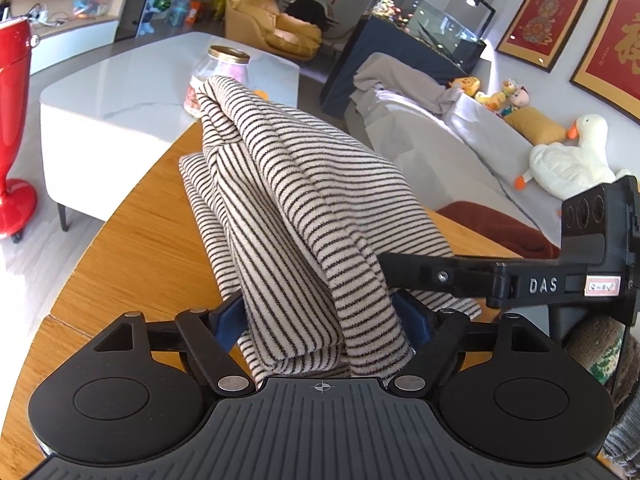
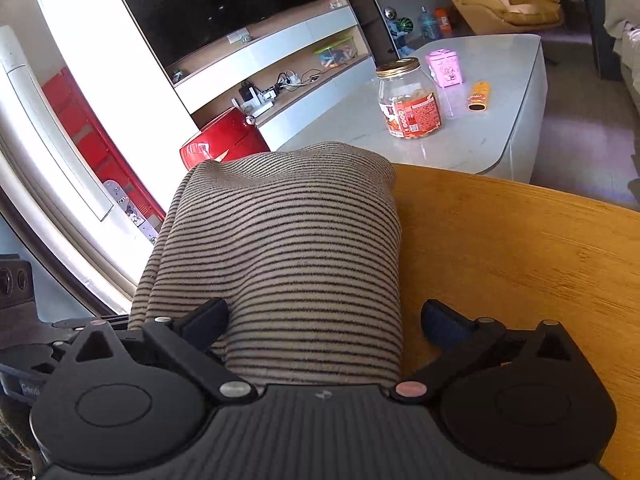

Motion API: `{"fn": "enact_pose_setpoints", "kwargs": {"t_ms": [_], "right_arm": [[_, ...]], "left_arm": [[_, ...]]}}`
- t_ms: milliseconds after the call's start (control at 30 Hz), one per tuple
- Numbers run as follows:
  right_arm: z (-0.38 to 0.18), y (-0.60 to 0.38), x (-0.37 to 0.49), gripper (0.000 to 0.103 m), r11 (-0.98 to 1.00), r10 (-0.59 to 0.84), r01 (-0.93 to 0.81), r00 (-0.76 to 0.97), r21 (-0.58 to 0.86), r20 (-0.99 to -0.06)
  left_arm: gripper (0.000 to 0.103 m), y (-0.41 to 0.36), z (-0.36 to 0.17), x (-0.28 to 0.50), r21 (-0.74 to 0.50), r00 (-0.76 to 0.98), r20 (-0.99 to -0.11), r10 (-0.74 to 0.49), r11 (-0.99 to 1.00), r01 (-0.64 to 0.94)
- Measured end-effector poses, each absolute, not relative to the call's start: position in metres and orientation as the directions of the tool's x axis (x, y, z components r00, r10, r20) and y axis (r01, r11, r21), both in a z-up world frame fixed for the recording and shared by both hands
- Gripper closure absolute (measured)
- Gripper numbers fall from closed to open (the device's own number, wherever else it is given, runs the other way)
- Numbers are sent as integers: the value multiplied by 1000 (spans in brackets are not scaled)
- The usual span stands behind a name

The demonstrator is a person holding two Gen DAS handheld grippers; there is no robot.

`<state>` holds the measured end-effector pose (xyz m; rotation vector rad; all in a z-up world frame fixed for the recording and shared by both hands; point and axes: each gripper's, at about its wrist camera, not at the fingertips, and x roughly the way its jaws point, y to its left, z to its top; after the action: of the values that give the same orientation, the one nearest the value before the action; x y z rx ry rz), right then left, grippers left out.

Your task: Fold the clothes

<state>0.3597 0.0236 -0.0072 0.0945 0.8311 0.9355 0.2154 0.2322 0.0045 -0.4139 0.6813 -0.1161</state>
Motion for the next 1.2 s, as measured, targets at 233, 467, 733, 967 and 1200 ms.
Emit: {"fn": "enact_pose_setpoints", "kwargs": {"t_ms": [233,467,733,967,1200], "right_arm": [[-4,8,339,0,642,714,-678,361,357,-600],[4,-1,339,0,603,760,-685,338,410,-555],[3,-5,366,4,626,764,-611,358,484,-537],[22,30,340,30,633,720,-729,432,260,-543],[19,17,335,22,668,701,-689,455,281,-549]], "left_arm": [[24,233,37,204,-342,802,-572,-171,939,-44],[23,234,73,233,-249,830,-542,-134,968,-6],[34,256,50,293,-238,798,-581,-162,971,23],[33,271,50,302,-214,819,-561,-122,977,-2],[8,291,24,244,-421,789,-568,-235,906,-33]]}}
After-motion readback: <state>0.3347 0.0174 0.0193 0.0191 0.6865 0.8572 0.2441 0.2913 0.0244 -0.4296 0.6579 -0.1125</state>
